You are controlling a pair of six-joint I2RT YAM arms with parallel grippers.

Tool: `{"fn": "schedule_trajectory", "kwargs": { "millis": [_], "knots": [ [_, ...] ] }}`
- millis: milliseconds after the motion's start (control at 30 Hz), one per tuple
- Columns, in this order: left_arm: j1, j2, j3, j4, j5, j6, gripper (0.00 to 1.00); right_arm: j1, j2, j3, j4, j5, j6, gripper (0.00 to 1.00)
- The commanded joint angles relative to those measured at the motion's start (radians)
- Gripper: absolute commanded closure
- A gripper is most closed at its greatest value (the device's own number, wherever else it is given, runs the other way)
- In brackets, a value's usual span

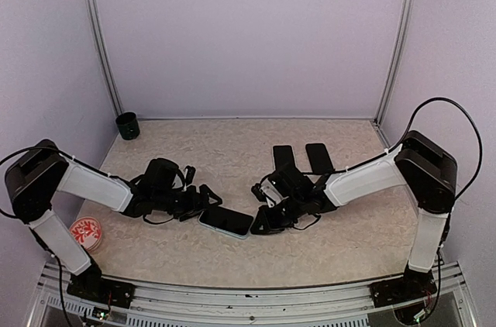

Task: Put the phone into the phone case
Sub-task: Adjust the phone and the phone case.

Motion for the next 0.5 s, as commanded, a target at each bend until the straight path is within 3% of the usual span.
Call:
{"fn": "schedule_trajectory", "kwargs": {
  "millis": [0,200,333,467],
  "knots": [
    [-0.022,0.039,-0.024,-0.008,0.053,-0.028,0.11,-0.012,0.053,0.045,0.015,-0.006,-0.020,0.88],
    [-0.022,0.007,-0.038,0.006,0.078,-0.046,0.11,-0.017,0.074,0.062,-0.007,0.003,-0.066,0.84],
    [-0.008,-0.034,-0.026,-0.044,0.048,-0.030,0.11,-0.015,0.014,0.074,-0.129,0.133,-0.174,0.57],
    [0.007,-0.048,-0.025,-0.055,0.040,-0.024,0.11,-0.015,-0.046,0.092,-0.283,0.260,-0.273,0.48]
  ]
}}
